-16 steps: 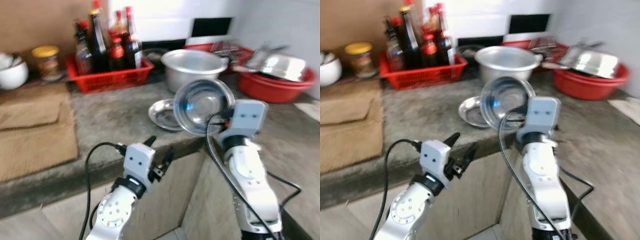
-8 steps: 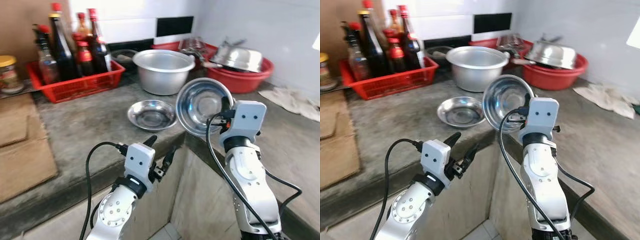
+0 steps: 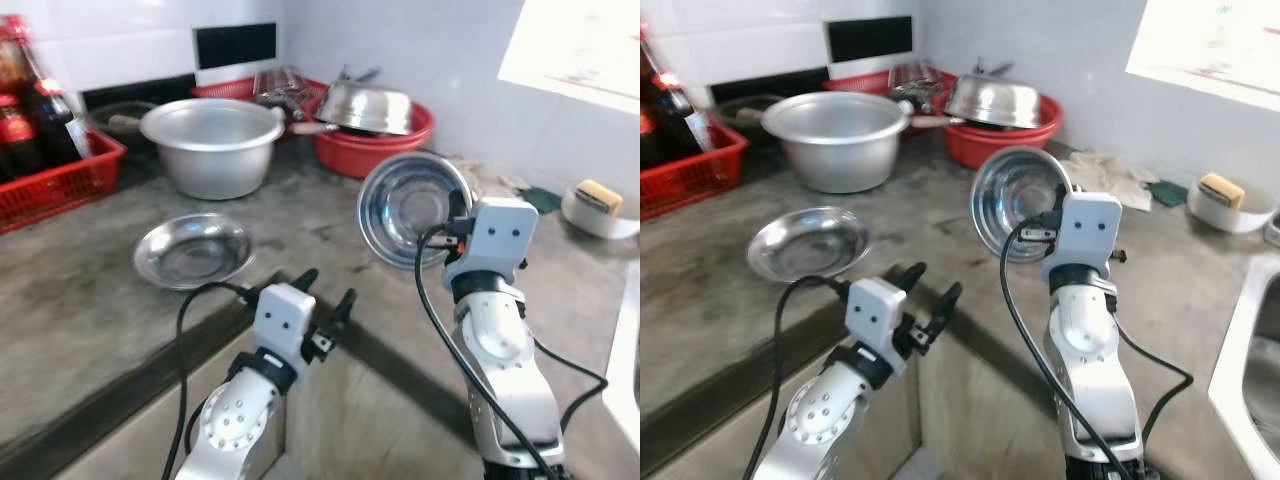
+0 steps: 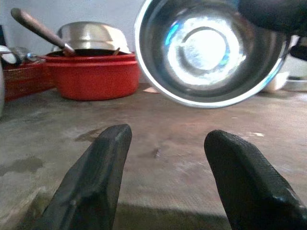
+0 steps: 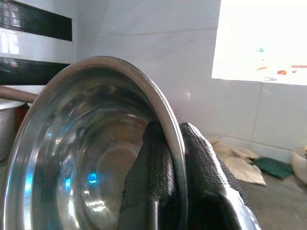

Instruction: Kitchen organization

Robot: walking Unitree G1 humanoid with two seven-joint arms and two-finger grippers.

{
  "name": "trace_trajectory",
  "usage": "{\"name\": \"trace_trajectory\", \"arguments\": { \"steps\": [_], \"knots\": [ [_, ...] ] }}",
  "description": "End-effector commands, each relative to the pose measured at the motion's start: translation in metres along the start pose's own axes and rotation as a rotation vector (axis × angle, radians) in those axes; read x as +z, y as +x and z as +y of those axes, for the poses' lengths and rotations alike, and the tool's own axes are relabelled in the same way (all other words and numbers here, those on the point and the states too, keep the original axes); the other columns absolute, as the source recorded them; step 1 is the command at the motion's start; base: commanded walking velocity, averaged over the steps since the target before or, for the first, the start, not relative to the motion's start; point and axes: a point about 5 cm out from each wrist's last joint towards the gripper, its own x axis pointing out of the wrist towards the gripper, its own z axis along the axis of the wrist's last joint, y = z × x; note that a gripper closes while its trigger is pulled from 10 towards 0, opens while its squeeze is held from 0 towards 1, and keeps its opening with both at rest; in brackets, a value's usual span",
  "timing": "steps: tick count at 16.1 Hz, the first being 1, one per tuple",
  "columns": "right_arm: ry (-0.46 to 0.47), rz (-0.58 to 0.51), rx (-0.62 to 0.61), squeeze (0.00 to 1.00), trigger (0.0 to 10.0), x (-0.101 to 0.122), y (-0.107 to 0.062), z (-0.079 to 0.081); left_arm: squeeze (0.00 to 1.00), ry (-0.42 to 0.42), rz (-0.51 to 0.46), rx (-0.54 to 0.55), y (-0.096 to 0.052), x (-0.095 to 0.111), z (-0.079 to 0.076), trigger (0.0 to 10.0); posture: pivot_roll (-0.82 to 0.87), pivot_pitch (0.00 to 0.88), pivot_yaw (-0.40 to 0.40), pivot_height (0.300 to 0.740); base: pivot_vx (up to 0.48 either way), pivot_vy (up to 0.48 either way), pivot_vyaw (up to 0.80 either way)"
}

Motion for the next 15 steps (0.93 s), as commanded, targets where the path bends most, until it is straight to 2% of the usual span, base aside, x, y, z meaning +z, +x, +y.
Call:
{"name": "trace_trajectory", "arguments": {
  "steps": [1, 5, 11, 12, 15],
  "knots": [
    [-0.006, -0.022, -0.02, 0.0, 10.0, 0.0039, 0.0015, -0.0028, 0.0, 0.012, 0.006, 0.001, 0.0004, -0.0006, -0.0018, 10.0, 0.05, 0.0, -0.051, 0.74, 0.0, 0.0, 0.0],
    [0.006, -0.016, -0.021, 0.0, 10.0, 0.0041, 0.0017, -0.0023, 0.0, -0.008, 0.009, 0.004, 0.0007, 0.0, -0.0026, 10.0, 0.05, 0.003, -0.055, 0.74, 0.0, 0.068, 0.0],
    [0.016, -0.007, -0.012, 0.0, 10.0, 0.0035, 0.0014, -0.0013, 0.0, -0.022, 0.01, -0.007, 0.0004, -0.0001, -0.0035, 10.0, 0.05, 0.006, -0.054, 0.74, 0.0, 0.476, -0.1],
    [0.017, -0.005, -0.013, 0.0, 10.0, 0.0035, 0.0015, -0.0009, 0.0, -0.025, 0.006, 0.0, 0.0005, -0.0001, -0.002, 10.0, 0.05, 0.008, -0.055, 0.74, 0.0, 0.472, -0.8],
    [0.019, -0.005, -0.017, 0.0, 10.0, 0.0034, 0.0013, -0.0001, 0.0, 0.001, 0.011, -0.013, 0.0008, -0.0005, -0.0013, 10.0, 0.05, 0.008, -0.05, 0.74, 0.0, 0.0, -0.8]
  ]
}}
